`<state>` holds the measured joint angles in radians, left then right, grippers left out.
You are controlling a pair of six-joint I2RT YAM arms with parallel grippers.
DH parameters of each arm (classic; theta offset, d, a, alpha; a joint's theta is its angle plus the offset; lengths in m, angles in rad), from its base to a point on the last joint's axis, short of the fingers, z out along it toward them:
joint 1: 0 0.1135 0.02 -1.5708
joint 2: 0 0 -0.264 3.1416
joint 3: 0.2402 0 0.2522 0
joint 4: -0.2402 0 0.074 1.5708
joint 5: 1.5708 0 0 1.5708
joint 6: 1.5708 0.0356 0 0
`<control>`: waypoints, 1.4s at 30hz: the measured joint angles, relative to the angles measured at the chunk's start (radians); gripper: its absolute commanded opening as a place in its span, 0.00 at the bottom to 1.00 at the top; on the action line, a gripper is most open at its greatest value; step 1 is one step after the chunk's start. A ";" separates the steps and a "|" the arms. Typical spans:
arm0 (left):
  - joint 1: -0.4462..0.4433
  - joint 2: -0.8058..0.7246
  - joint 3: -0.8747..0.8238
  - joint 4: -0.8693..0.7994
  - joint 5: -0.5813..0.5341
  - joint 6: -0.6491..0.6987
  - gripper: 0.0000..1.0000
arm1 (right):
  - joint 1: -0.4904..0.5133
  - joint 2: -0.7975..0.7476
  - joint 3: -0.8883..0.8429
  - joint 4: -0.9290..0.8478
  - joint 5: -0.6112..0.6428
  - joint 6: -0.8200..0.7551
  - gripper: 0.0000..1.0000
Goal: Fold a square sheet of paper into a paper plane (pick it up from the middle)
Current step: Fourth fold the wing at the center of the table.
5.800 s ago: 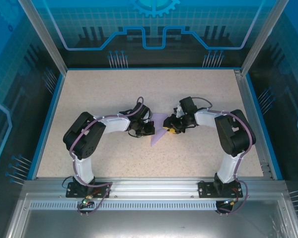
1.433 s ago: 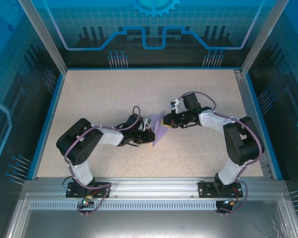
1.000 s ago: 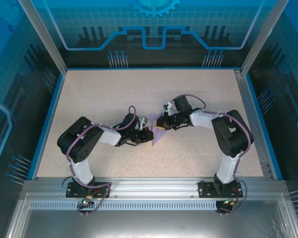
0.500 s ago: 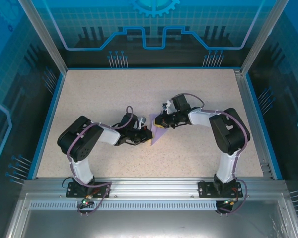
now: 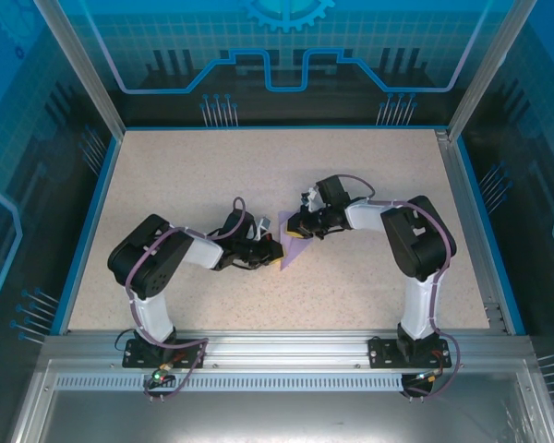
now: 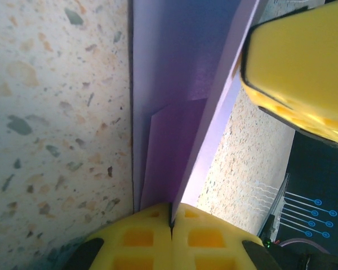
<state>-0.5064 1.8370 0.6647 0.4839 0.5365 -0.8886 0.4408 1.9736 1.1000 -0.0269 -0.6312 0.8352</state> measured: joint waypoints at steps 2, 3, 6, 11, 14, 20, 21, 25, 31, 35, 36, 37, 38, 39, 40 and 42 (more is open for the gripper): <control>0.002 0.001 0.000 0.000 0.003 -0.001 0.00 | 0.000 0.005 0.003 -0.002 0.002 0.000 0.09; 0.002 0.001 0.000 0.000 0.004 -0.002 0.00 | 0.000 0.008 0.004 -0.002 0.003 0.000 0.09; 0.006 0.002 0.000 -0.001 0.010 -0.003 0.00 | 0.000 0.014 0.005 -0.010 0.004 0.000 0.09; 0.014 0.006 0.005 -0.010 0.028 -0.003 0.00 | 0.000 0.016 0.005 -0.013 0.003 0.000 0.10; 0.020 0.012 0.014 -0.023 0.045 -0.003 0.00 | 0.003 0.011 0.002 -0.008 0.003 -0.001 0.10; 0.029 0.021 0.031 -0.048 0.073 0.000 0.00 | 0.024 -0.044 -0.028 0.012 -0.015 -0.002 0.11; 0.031 0.022 0.034 -0.054 0.077 0.001 0.00 | 0.027 -0.046 -0.027 0.013 -0.015 -0.003 0.11; 0.033 0.023 0.036 -0.060 0.083 0.004 0.00 | 0.032 -0.045 -0.024 0.003 -0.004 -0.005 0.10; 0.037 0.027 0.040 -0.064 0.093 0.004 0.00 | 0.031 -0.002 0.016 -0.007 0.007 -0.007 0.10; 0.038 0.028 0.040 -0.064 0.097 0.004 0.00 | 0.030 0.022 0.021 -0.018 0.024 -0.013 0.10; 0.038 0.028 0.040 -0.064 0.097 0.004 0.00 | 0.030 0.027 0.021 -0.019 0.026 -0.016 0.10; 0.038 0.028 0.040 -0.064 0.097 0.004 0.00 | 0.030 0.031 0.022 -0.020 0.026 -0.018 0.10; 0.038 0.028 0.040 -0.064 0.097 0.004 0.00 | 0.030 0.034 0.023 -0.022 0.026 -0.021 0.10; 0.038 0.028 0.040 -0.064 0.097 0.004 0.00 | 0.030 0.037 0.023 -0.023 0.026 -0.024 0.10; 0.038 0.028 0.040 -0.064 0.097 0.004 0.00 | 0.029 0.039 0.024 -0.024 0.026 -0.028 0.10; 0.038 0.029 0.040 -0.064 0.098 0.004 0.00 | 0.029 0.041 0.024 -0.025 0.026 -0.032 0.10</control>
<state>-0.4683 1.8656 0.7048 0.4202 0.6342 -0.8845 0.4702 2.0148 1.1244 -0.0517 -0.6056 0.8036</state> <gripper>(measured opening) 0.044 0.099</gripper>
